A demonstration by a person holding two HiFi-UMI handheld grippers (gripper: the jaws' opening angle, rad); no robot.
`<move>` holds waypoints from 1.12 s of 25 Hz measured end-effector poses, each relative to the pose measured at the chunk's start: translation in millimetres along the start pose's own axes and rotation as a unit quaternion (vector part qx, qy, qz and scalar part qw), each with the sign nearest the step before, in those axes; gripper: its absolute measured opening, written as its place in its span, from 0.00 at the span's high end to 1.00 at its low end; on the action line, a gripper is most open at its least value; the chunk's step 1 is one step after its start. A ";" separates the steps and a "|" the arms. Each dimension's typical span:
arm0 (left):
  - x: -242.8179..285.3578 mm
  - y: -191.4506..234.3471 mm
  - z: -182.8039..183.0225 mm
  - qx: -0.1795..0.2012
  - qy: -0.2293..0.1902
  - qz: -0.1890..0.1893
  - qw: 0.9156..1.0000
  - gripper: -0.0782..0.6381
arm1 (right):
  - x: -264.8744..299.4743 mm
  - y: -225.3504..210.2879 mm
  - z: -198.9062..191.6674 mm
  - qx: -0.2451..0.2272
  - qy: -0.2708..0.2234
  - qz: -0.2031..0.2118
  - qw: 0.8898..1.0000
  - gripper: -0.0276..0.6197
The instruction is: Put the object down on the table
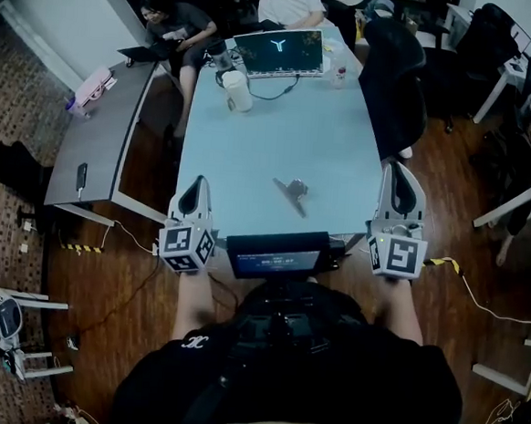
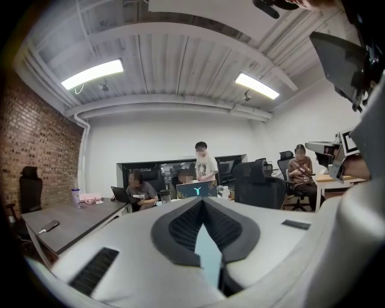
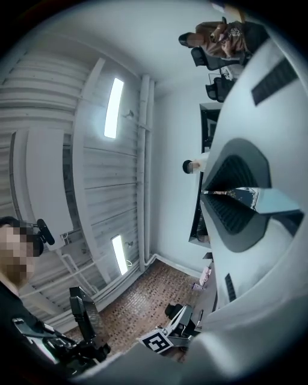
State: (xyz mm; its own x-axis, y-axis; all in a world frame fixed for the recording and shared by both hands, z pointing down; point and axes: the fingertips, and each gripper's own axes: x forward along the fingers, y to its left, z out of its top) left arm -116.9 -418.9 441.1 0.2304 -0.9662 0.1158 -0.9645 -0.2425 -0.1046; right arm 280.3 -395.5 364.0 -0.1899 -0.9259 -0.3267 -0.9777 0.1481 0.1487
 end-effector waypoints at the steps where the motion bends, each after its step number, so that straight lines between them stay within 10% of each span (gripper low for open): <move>1: -2.4 -1.7 2.9 0.000 -0.003 -0.002 1.000 0.90 | -7.3 -2.5 1.8 0.001 0.002 -0.003 1.000 0.98; 28: -321.6 -6.8 -20.6 0.006 -0.037 -0.063 0.997 0.90 | -318.6 151.3 135.6 0.027 0.016 -0.019 0.999 0.99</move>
State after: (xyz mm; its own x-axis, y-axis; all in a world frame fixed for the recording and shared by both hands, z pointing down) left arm -187.0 -104.7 424.9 0.3581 -0.9321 0.0552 -0.9260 -0.3621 -0.1066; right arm 180.8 -31.0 364.0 -0.1495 -0.9420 -0.3003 -0.9879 0.1294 0.0858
